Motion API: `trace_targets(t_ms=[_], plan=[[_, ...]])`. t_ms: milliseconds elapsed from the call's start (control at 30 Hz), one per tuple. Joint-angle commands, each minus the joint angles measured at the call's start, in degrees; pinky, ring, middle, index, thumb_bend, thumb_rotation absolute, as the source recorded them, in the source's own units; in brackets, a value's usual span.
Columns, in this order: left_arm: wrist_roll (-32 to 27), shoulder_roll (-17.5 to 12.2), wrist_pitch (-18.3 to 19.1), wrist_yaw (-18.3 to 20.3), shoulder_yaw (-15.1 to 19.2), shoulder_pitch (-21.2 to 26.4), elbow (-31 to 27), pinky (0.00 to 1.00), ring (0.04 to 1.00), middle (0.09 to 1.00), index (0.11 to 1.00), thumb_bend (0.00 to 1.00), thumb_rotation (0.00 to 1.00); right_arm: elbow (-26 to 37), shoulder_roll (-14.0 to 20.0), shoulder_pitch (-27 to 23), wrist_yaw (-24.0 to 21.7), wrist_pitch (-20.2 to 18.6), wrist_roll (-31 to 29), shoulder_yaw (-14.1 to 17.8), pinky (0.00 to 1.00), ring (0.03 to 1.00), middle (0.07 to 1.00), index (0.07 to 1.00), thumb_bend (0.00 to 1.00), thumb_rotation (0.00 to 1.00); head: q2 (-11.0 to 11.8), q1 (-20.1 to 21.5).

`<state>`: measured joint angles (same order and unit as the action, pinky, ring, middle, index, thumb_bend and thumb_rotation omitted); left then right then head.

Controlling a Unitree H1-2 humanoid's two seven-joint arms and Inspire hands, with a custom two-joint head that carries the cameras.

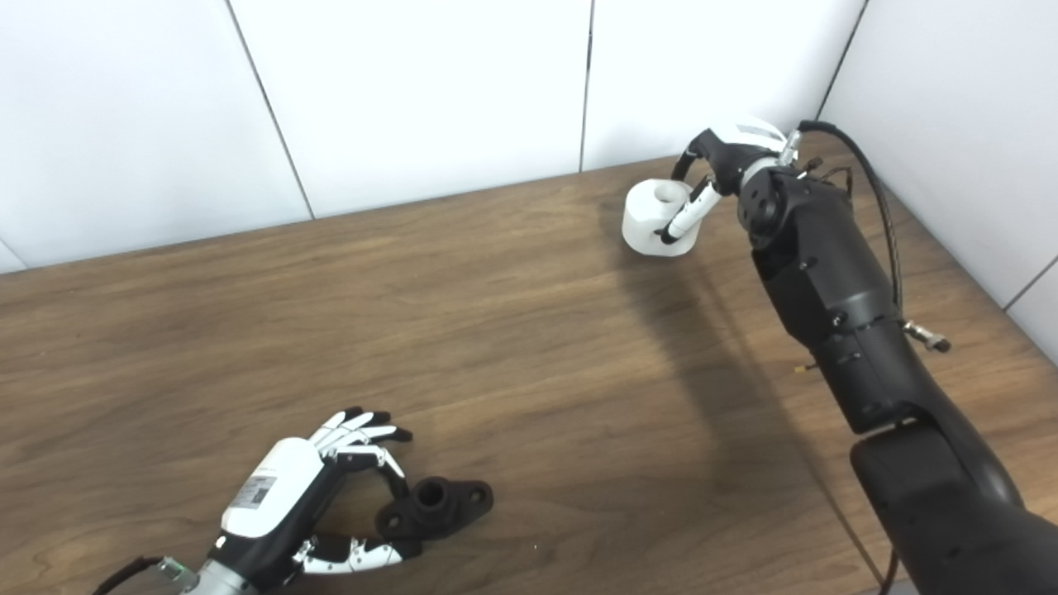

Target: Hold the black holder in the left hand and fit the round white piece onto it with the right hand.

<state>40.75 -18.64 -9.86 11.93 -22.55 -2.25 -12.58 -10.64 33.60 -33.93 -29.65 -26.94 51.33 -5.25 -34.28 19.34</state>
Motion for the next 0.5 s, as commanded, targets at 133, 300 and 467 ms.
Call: trace_targets(t_ms=[133,300,467], plan=[[1.75,-1.91,4.12,4.44,-0.51,-2.16,1.96,0.95,0.899,0.811,0.487,0.52,0.06,0.96,2.86,-2.11,1.34,0.12,0.09,-0.06,1.00,0.932,0.863,0.676,0.82,0.22,-0.06,-0.03],[1.53,-1.86,3.93,4.17,-0.41,-2.39,1.88,0.95,0.898,0.810,0.487,0.52,0.06,0.76,3.31,-2.20,1.36,0.13,0.09,-0.70,1.00,0.926,0.856,0.679,0.82,0.22,-0.04,-0.09],[1.47,-1.97,4.23,4.53,-0.32,-2.47,1.52,0.95,0.900,0.813,0.487,0.52,0.06,0.97,3.38,-2.05,0.80,0.07,0.46,-0.72,1.00,0.927,0.859,0.684,0.82,0.22,-0.20,-0.19]])
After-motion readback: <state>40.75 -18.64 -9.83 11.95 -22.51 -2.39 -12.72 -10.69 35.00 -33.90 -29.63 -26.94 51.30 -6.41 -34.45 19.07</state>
